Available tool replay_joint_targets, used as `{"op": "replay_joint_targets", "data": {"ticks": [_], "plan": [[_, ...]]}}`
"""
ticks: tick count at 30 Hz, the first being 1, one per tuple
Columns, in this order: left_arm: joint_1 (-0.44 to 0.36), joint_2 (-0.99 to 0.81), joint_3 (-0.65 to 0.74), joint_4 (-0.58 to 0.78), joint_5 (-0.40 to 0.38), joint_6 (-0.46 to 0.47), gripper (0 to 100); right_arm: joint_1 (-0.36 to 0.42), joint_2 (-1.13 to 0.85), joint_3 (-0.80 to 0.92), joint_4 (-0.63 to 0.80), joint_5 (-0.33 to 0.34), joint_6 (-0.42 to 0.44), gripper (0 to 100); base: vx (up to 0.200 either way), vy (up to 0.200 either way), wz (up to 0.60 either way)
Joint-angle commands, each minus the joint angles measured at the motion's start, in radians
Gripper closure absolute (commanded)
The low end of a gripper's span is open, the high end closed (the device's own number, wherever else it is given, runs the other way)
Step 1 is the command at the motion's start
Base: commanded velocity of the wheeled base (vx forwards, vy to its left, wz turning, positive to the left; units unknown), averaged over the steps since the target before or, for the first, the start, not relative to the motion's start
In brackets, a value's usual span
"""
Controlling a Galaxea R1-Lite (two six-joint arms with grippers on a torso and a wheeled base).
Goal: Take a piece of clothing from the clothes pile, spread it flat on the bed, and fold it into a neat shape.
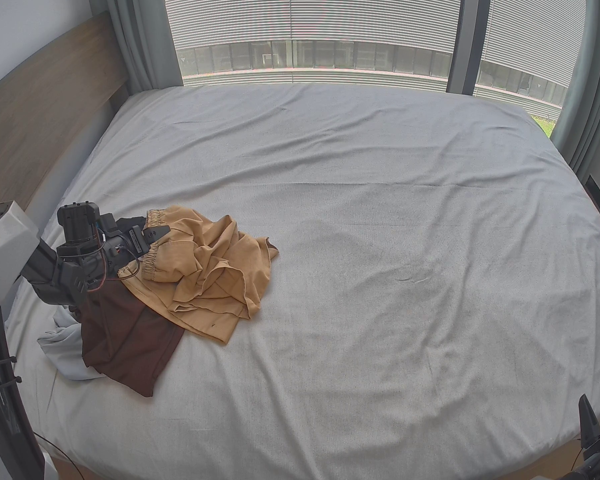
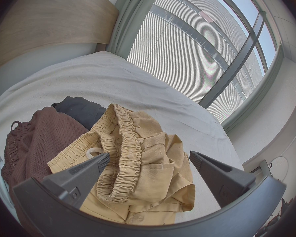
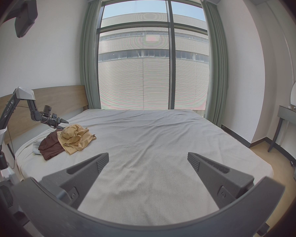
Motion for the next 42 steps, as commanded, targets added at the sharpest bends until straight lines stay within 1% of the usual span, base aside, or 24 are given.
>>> {"op": "replay_joint_targets", "data": {"ticks": [1,7,11,13,16,28,42], "plan": [[0.0,0.039,-0.02,-0.001,0.0,-0.001,0,-0.001,-0.016,0.018,0.0,0.0,-0.001,0,0.0,0.0,0.0],[-0.005,0.05,-0.042,0.004,-0.003,-0.001,0,-0.001,-0.016,0.018,0.0,0.0,0.001,0,0.0,0.0,0.0],[-0.018,0.054,-0.071,0.033,-0.004,-0.007,0,-0.001,-0.016,0.018,0.0,-0.002,0.002,0,0.0,0.0,0.0],[-0.029,0.053,-0.081,0.039,-0.004,-0.019,0,0.0,-0.016,0.018,0.0,-0.002,0.004,0,0.0,0.0,0.0],[-0.051,0.051,-0.101,0.042,-0.004,-0.067,0,0.0,-0.016,0.018,0.0,-0.002,0.004,0,0.0,0.0,0.0],[-0.089,0.045,-0.088,0.039,-0.014,-0.113,0,0.0,-0.016,0.018,0.0,-0.002,0.004,0,0.0,0.0,0.0],[-0.095,0.076,-0.135,0.031,-0.014,-0.114,0,-0.001,-0.016,0.018,0.0,-0.002,0.004,0,0.0,0.0,0.0]]}}
